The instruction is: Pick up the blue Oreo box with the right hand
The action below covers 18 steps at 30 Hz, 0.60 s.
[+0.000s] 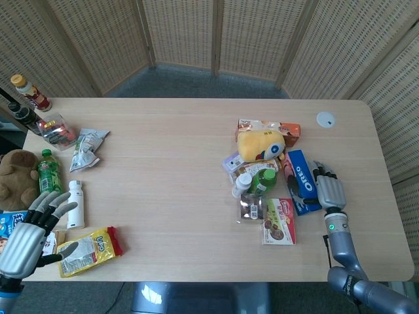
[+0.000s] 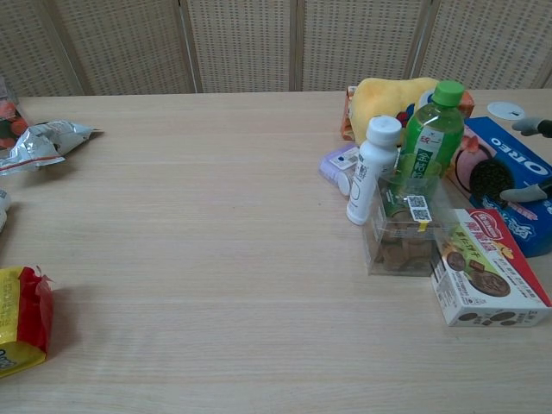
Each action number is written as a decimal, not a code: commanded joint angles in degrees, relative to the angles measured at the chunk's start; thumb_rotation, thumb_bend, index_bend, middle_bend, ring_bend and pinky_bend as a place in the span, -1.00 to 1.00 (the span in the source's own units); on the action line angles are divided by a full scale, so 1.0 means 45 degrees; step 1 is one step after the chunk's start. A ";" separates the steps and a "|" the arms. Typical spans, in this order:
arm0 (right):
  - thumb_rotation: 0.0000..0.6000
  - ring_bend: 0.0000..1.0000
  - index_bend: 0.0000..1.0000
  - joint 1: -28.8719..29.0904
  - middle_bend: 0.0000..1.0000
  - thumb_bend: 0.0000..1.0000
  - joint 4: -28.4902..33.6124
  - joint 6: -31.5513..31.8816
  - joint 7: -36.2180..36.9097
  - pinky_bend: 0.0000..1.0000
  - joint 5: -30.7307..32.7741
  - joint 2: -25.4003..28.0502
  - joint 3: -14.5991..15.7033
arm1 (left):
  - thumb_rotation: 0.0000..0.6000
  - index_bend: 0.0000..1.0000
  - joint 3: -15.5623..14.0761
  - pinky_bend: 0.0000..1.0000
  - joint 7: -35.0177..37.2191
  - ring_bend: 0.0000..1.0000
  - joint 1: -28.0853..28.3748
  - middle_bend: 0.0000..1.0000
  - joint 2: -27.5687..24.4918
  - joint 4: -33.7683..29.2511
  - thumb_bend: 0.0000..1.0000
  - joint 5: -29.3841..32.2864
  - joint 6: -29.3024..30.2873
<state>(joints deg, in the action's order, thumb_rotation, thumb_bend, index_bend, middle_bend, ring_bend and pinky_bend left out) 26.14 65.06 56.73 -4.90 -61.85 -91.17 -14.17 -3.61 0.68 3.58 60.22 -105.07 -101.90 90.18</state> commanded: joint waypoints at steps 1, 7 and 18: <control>0.90 -0.49 -1.00 -0.0028 -0.92 -0.77 -0.0155 0.0122 0.0331 -0.08 -0.0245 -0.0003 0.0048 | 1.00 -0.61 0.0010 -1.00 -0.0019 -1.00 -0.0011 -0.75 -0.0003 -0.0007 -0.51 0.0004 0.0024; 1.00 0.04 -1.00 -0.0033 -0.42 -0.74 -0.0431 0.0077 0.0894 0.33 -0.0391 0.0006 0.0024 | 1.00 -0.61 -0.0005 -1.00 -0.0061 -1.00 -0.0024 -0.75 0.0012 -0.0013 -0.51 -0.0034 0.0041; 1.00 0.63 -0.50 -0.0137 0.19 -0.65 -0.0964 -0.0083 0.1989 0.84 -0.0485 0.0003 -0.0034 | 1.00 -0.61 -0.0016 -1.00 -0.0134 -1.00 -0.0135 -0.76 -0.0064 -0.0047 -0.51 -0.0003 0.0180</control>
<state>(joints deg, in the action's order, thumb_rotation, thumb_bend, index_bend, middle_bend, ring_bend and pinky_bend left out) 25.69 60.92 56.25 3.81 -63.87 -91.17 -14.38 -3.68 0.08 2.98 59.93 -105.28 -101.91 90.98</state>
